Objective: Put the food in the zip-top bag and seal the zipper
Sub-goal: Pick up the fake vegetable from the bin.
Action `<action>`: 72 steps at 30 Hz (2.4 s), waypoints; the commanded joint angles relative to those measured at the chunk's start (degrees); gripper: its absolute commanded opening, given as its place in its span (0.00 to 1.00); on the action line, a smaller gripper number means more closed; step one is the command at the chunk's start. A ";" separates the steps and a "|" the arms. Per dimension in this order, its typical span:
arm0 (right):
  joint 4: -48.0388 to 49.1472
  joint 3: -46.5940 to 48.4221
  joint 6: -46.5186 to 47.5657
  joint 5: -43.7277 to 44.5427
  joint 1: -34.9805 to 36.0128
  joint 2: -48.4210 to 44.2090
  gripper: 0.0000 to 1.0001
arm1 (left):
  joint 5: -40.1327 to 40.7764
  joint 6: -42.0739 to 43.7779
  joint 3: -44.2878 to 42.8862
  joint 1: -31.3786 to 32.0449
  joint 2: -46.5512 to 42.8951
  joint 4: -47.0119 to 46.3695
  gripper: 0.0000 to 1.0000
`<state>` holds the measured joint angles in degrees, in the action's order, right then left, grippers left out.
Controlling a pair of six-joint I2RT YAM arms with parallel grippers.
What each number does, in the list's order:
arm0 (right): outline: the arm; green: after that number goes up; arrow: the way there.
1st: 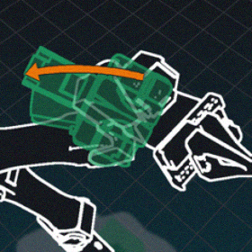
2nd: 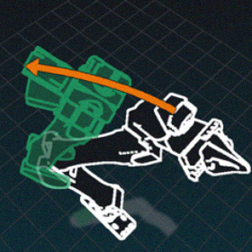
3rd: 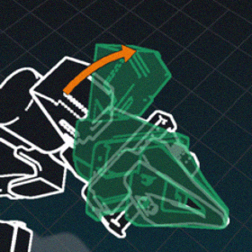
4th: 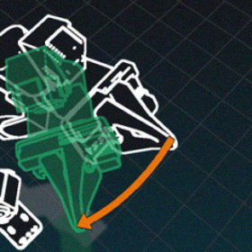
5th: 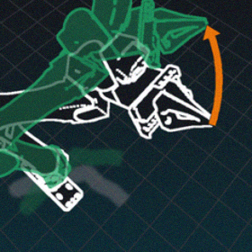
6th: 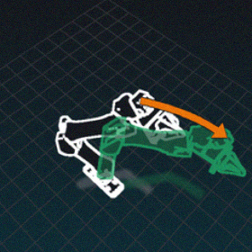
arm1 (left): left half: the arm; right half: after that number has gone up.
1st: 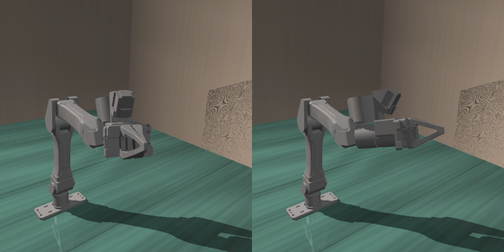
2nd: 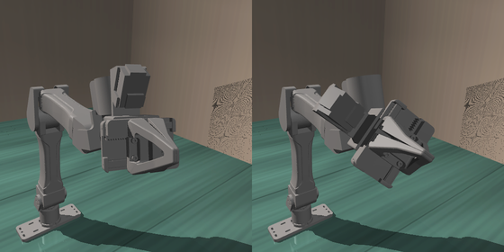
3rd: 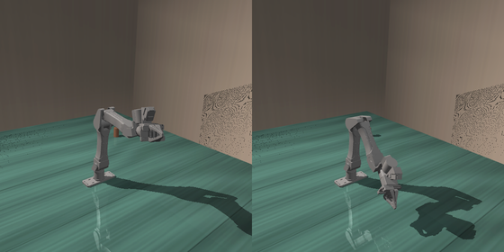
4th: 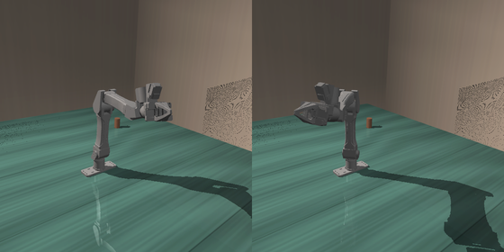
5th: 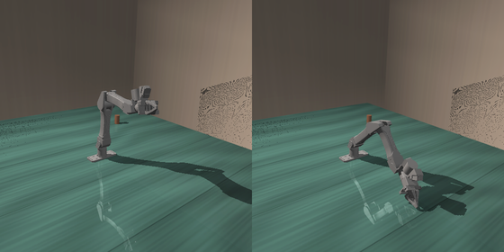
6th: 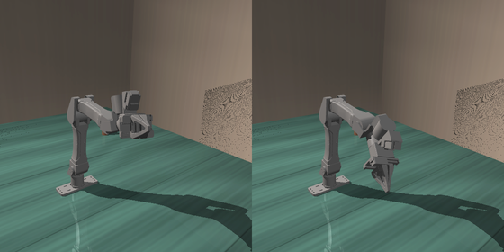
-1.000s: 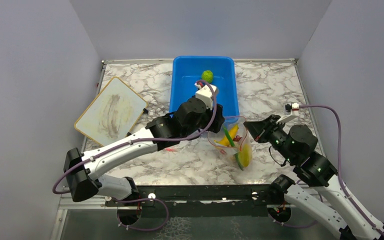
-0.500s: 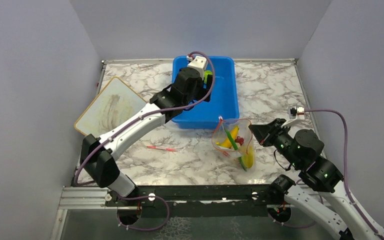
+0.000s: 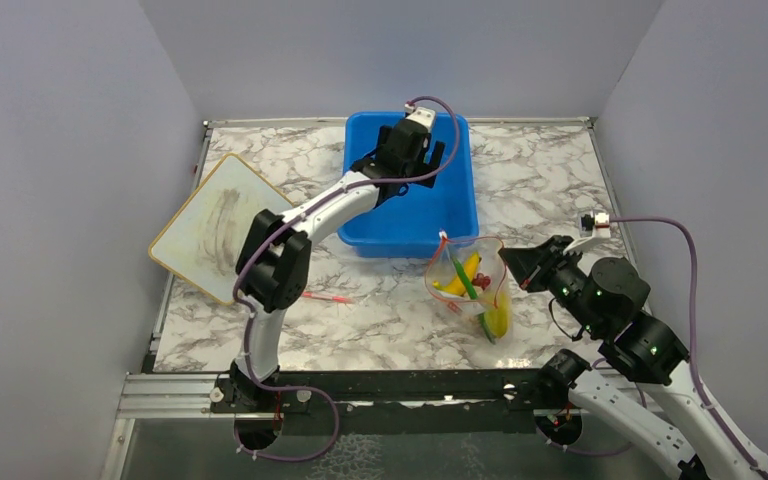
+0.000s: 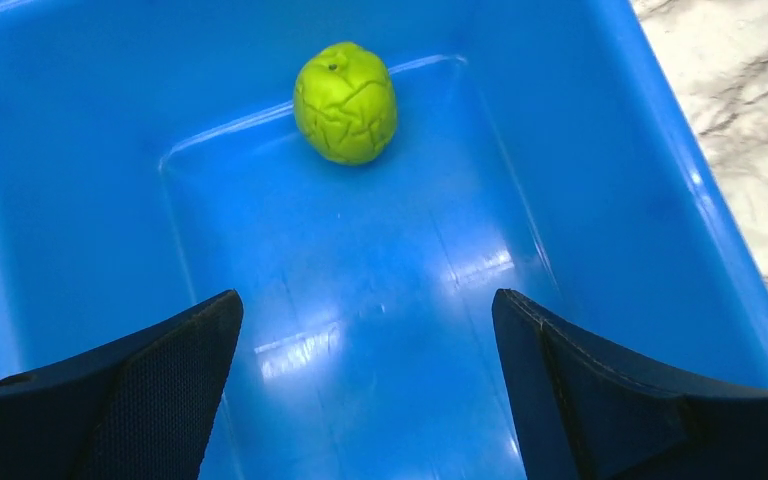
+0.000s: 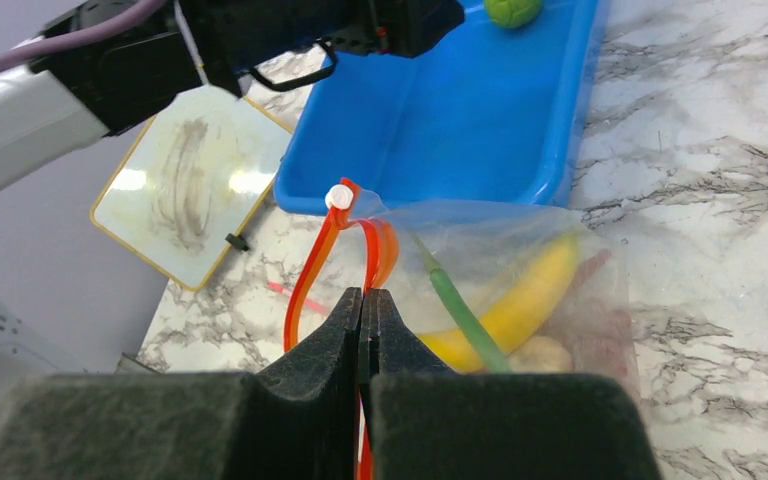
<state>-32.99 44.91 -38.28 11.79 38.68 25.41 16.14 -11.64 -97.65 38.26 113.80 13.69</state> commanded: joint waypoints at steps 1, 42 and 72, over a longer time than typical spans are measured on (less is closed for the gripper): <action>1.72 2.23 0.76 1.52 0.17 0.26 0.01 | 0.55 5.45 -7.20 -1.13 6.74 -4.95 0.97; -0.97 6.41 -0.69 3.18 0.17 5.83 0.01 | -7.21 11.86 -33.16 -7.85 34.60 -11.39 0.63; 3.43 1.50 -4.69 0.27 0.17 4.57 0.01 | -15.78 2.55 -9.15 -7.67 4.19 -4.31 0.33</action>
<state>-33.43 46.94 -42.37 12.73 38.68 30.15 4.71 -5.32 -109.84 30.74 125.56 6.61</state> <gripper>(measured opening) 0.012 0.626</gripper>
